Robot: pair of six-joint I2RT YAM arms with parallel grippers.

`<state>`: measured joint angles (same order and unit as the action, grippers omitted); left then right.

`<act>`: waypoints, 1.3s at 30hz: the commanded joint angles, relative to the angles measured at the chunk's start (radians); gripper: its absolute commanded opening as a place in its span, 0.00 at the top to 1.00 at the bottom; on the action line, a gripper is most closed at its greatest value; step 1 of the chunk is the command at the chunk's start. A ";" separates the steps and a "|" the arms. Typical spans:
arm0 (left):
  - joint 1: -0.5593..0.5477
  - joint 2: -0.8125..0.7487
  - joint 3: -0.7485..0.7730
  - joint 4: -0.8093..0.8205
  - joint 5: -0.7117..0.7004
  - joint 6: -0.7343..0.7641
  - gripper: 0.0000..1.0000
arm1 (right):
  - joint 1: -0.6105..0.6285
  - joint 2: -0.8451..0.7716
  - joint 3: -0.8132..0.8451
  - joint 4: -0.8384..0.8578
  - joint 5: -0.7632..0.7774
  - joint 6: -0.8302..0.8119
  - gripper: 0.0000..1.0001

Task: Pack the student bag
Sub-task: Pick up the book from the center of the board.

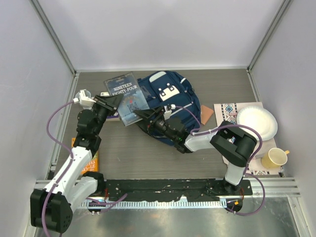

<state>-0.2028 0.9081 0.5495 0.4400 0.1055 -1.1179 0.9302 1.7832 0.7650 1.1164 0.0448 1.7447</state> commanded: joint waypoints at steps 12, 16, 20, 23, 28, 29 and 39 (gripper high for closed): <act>-0.006 -0.072 -0.066 0.082 0.048 -0.048 1.00 | -0.044 -0.076 0.063 0.115 0.052 -0.226 0.54; -0.007 -0.078 -0.094 0.086 0.043 -0.066 1.00 | -0.047 -0.105 0.076 0.106 0.037 -0.293 0.53; -0.010 -0.078 -0.118 0.088 0.049 -0.077 0.99 | -0.048 -0.128 0.099 0.085 -0.002 -0.358 0.65; -0.017 -0.078 -0.140 0.088 0.046 -0.085 0.94 | -0.051 -0.140 0.117 0.062 -0.031 -0.396 0.86; -0.021 -0.072 -0.149 0.089 0.069 -0.074 0.75 | -0.074 -0.142 0.145 0.016 -0.134 -0.425 0.99; -0.021 -0.074 -0.149 0.089 0.074 -0.069 0.72 | -0.079 -0.142 0.145 0.008 -0.163 -0.422 0.99; -0.021 -0.089 -0.143 0.083 0.072 0.007 0.47 | -0.185 -0.079 0.134 0.157 -0.403 -0.220 0.99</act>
<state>-0.2180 0.8398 0.3847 0.4793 0.1291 -1.1667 0.7719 1.7157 0.8322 1.0256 -0.2108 1.4212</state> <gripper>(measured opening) 0.513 0.267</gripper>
